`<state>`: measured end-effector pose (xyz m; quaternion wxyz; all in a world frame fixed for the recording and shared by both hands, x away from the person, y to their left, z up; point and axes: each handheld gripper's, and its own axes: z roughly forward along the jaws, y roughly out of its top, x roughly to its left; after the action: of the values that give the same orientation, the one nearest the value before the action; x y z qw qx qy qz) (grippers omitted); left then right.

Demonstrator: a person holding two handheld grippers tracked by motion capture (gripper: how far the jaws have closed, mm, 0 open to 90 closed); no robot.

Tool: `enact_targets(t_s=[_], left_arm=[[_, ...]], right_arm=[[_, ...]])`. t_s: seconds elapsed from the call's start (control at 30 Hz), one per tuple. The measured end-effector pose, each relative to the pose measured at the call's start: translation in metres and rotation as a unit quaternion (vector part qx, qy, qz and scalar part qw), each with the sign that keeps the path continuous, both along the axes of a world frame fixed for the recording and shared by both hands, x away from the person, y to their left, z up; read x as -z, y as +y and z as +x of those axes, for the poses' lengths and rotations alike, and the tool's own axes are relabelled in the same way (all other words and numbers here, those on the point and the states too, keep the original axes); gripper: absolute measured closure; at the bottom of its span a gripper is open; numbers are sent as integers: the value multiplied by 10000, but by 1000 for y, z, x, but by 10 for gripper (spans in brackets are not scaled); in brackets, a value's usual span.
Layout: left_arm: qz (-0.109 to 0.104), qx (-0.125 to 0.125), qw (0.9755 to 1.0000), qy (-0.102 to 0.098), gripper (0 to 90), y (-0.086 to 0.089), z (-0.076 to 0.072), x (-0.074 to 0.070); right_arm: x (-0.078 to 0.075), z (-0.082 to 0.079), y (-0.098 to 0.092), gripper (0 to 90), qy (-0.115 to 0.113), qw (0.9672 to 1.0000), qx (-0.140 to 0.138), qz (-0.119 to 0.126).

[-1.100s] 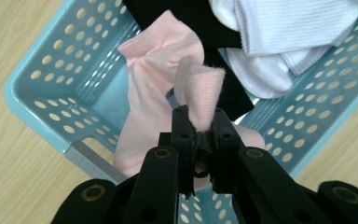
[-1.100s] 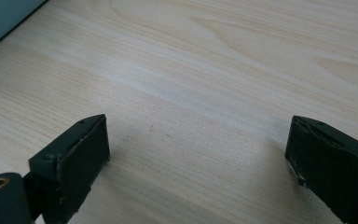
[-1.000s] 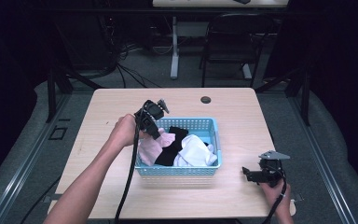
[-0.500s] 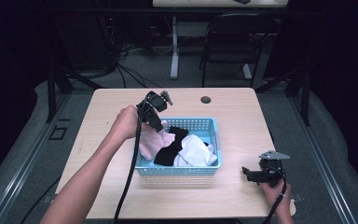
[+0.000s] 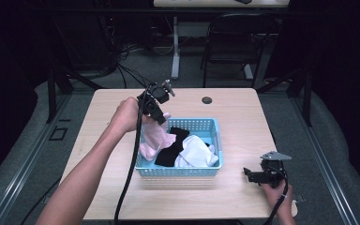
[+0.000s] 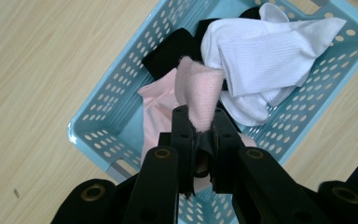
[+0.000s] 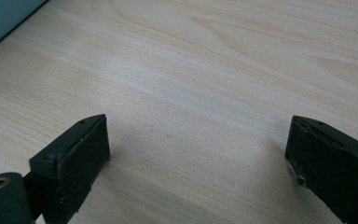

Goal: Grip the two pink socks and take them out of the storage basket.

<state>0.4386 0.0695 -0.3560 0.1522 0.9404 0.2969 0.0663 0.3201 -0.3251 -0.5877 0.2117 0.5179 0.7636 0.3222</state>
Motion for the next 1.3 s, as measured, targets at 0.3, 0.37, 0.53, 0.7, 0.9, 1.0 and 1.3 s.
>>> enact_targets(t_s=[0.3, 0.37, 0.53, 0.7, 0.9, 1.0, 1.3], left_arm=[[39, -18, 10000, -58, 828, 2, 2, -17], [45, -55, 9999, -87, 827, 5, 3, -25], [41, -126, 9998, -145, 827, 13, 3, -36], [10, -194, 9996, -187, 827, 21, 4, -44], [36, -346, 9992, -220, 826, 38, 4, -54], [32, -463, 9986, -235, 827, 51, 2, -57], [50, -716, 9971, -240, 826, 82, 0, -62]], right_arm=[[0, 0, 0, 58, -4, 10000, 8, -5], [0, 0, 0, 58, -1, 10000, 7, -8], [0, 0, 0, 58, -5, 10000, 7, -7], [0, 0, 0, 58, -3, 10000, 8, -8], [0, 0, 0, 58, -4, 10000, 8, -7], [0, 0, 0, 58, -4, 10000, 9, -6], [0, 0, 0, 58, -1, 10000, 10, -7]])
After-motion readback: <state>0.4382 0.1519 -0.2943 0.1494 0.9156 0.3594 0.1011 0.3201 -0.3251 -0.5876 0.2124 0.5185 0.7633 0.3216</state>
